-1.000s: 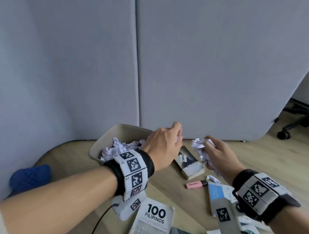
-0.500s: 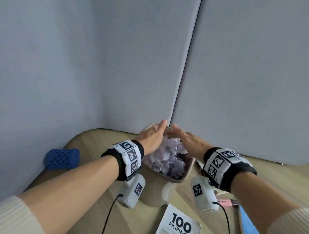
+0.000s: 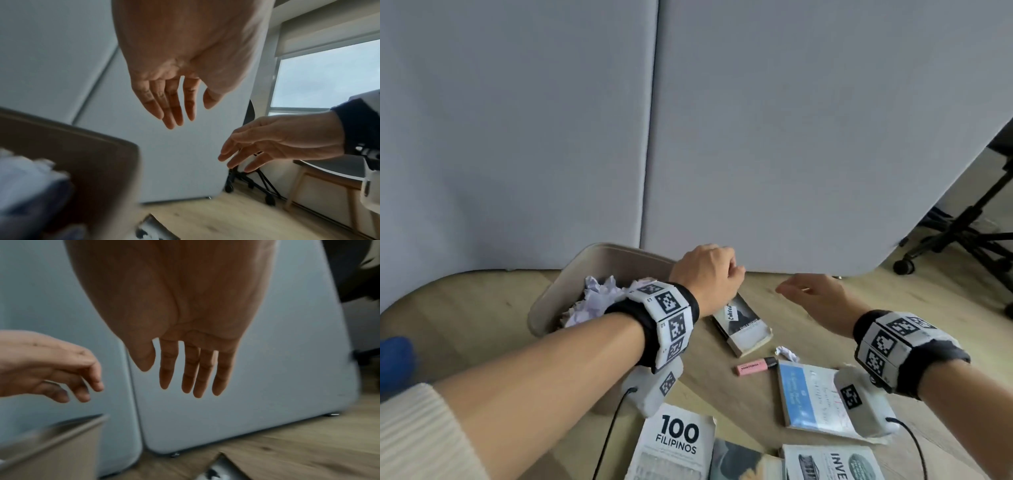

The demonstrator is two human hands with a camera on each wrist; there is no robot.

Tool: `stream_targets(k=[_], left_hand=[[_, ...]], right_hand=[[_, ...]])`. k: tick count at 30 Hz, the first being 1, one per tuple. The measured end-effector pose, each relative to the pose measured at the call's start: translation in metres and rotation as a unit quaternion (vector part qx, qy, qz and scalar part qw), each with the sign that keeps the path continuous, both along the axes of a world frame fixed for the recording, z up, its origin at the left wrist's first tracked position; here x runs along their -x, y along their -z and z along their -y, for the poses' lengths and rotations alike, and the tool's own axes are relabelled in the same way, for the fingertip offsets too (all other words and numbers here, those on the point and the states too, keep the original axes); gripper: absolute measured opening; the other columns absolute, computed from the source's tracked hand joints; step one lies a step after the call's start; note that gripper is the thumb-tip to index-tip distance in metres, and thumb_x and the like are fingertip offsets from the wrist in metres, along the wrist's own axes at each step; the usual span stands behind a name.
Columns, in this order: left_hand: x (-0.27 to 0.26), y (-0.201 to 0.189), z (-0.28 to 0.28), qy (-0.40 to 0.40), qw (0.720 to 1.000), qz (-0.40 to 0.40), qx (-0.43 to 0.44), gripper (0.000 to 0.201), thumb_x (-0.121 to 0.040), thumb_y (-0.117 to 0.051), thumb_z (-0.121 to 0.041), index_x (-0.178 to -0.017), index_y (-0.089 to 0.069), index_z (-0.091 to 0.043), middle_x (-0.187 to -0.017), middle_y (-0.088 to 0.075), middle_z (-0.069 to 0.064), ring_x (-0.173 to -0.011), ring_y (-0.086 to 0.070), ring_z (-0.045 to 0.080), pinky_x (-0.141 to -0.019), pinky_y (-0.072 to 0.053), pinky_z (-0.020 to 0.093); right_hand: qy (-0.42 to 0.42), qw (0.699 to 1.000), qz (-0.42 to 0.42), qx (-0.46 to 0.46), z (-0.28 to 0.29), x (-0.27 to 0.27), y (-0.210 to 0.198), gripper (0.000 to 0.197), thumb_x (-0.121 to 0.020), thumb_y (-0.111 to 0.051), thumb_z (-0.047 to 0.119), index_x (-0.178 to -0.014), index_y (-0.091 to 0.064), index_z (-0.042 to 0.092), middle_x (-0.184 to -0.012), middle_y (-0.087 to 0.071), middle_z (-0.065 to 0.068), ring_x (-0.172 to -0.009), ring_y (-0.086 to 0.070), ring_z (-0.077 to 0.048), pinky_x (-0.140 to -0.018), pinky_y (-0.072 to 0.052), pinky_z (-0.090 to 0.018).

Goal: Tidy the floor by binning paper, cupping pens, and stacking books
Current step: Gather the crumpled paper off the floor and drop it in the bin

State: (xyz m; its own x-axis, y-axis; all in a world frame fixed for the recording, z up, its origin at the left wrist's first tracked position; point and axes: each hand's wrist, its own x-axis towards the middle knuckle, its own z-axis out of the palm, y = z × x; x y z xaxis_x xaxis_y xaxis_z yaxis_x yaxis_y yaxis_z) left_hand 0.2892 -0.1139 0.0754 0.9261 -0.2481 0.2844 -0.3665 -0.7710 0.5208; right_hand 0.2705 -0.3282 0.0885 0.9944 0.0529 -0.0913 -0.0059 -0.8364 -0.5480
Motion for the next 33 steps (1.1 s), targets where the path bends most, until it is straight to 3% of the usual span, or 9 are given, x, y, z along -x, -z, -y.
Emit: stream_targets(k=[4, 7, 10, 16, 20, 22, 26, 30, 33], left_hand=[[0.009, 0.032, 0.068, 0.084, 0.987, -0.058, -0.127, 0.023, -0.092, -0.047, -0.035, -0.087, -0.059, -0.017, -0.101, -0.063, 0.005, -0.095, -0.061, 0.028, -0.078, -0.048, 0.033], [0.011, 0.07, 0.098, 0.138, 0.956, -0.084, -0.245, 0.027, -0.094, -0.047, -0.036, -0.105, -0.06, -0.014, -0.115, -0.061, 0.009, -0.106, -0.059, 0.031, -0.084, -0.046, 0.037], [0.007, 0.112, 0.114, 0.161, 0.931, -0.114, -0.308, 0.036, -0.099, -0.042, -0.043, -0.116, -0.053, -0.013, -0.119, -0.054, 0.01, -0.108, -0.057, 0.033, -0.076, -0.04, 0.035], [-0.01, 0.189, 0.141, 0.101, 0.949, -0.173, -0.244, 0.036, -0.091, -0.052, -0.031, -0.123, -0.042, -0.02, -0.123, -0.046, 0.004, -0.112, -0.051, 0.027, -0.081, -0.044, 0.036], [-0.011, 0.228, 0.173, 0.135, 0.96, -0.168, -0.18, 0.057, -0.086, -0.056, -0.017, -0.139, -0.036, -0.028, -0.13, -0.045, 0.001, -0.109, -0.051, 0.025, -0.084, -0.048, 0.039], [-0.016, 0.237, 0.188, 0.137, 0.963, -0.158, -0.168, 0.06, -0.088, -0.053, -0.01, -0.14, -0.035, -0.033, -0.129, -0.042, 0.002, -0.106, -0.053, 0.025, -0.08, -0.049, 0.039], [-0.027, 0.238, 0.218, 0.163, 0.958, -0.171, -0.162, 0.083, -0.086, -0.04, 0.013, -0.151, -0.021, -0.034, -0.154, -0.017, 0.01, -0.125, -0.044, 0.027, -0.075, -0.047, 0.03], [-0.033, 0.243, 0.232, 0.189, 0.943, -0.189, -0.199, 0.08, -0.087, -0.037, 0.013, -0.153, -0.021, -0.029, -0.16, -0.011, 0.015, -0.138, -0.029, 0.031, -0.102, -0.04, 0.036], [-0.032, 0.251, 0.23, 0.194, 0.95, -0.127, -0.207, 0.063, -0.088, -0.037, 0.005, -0.146, -0.036, -0.021, -0.144, -0.037, 0.01, -0.121, -0.038, 0.025, -0.092, -0.04, 0.032]], right_hand=[[0.052, 0.995, -0.05, 0.071, 0.082, 0.025, 0.037, 0.018, -0.093, -0.057, 0.03, -0.1, -0.07, 0.018, -0.096, -0.067, 0.004, -0.086, -0.062, -0.011, -0.066, -0.044, -0.016], [0.082, 0.988, -0.067, 0.116, 0.136, 0.031, 0.084, 0.021, -0.093, -0.057, 0.033, -0.105, -0.066, 0.019, -0.109, -0.066, -0.002, -0.093, -0.063, -0.017, -0.084, -0.053, -0.035], [0.126, 0.975, -0.082, 0.166, 0.174, 0.032, 0.132, 0.034, -0.093, -0.055, 0.032, -0.124, -0.055, 0.019, -0.12, -0.057, -0.008, -0.103, -0.059, -0.026, -0.092, -0.047, -0.036], [0.241, 0.947, -0.13, 0.167, 0.208, 0.021, 0.214, 0.083, -0.082, -0.067, 0.025, -0.149, -0.018, 0.029, -0.147, -0.025, -0.017, -0.126, -0.043, -0.035, -0.098, -0.047, -0.042], [0.188, 0.947, -0.123, 0.23, 0.215, 0.011, 0.238, 0.082, -0.087, -0.059, 0.04, -0.15, -0.005, 0.041, -0.158, 0.002, -0.014, -0.136, -0.03, -0.039, -0.1, -0.046, -0.044], [0.138, 0.956, -0.14, 0.216, 0.221, 0.004, 0.243, 0.074, -0.09, -0.056, 0.031, -0.149, -0.014, 0.042, -0.16, -0.003, -0.01, -0.137, -0.033, -0.036, -0.102, -0.046, -0.043], [0.108, 0.974, -0.088, 0.18, 0.235, -0.001, 0.248, 0.038, -0.09, -0.053, 0.003, -0.124, -0.063, 0.017, -0.123, -0.055, -0.005, -0.106, -0.059, -0.028, -0.081, -0.049, -0.028], [0.135, 0.963, -0.071, 0.221, 0.251, 0.009, 0.248, 0.013, -0.089, -0.06, 0.01, -0.088, -0.071, 0.004, -0.082, -0.052, -0.001, -0.073, -0.054, -0.021, -0.061, -0.037, -0.023], [0.193, 0.965, -0.033, 0.174, 0.255, 0.022, 0.248, 0.013, -0.089, -0.052, 0.007, -0.087, -0.065, 0.004, -0.082, -0.056, -0.007, -0.073, -0.053, -0.025, -0.061, -0.039, -0.028]])
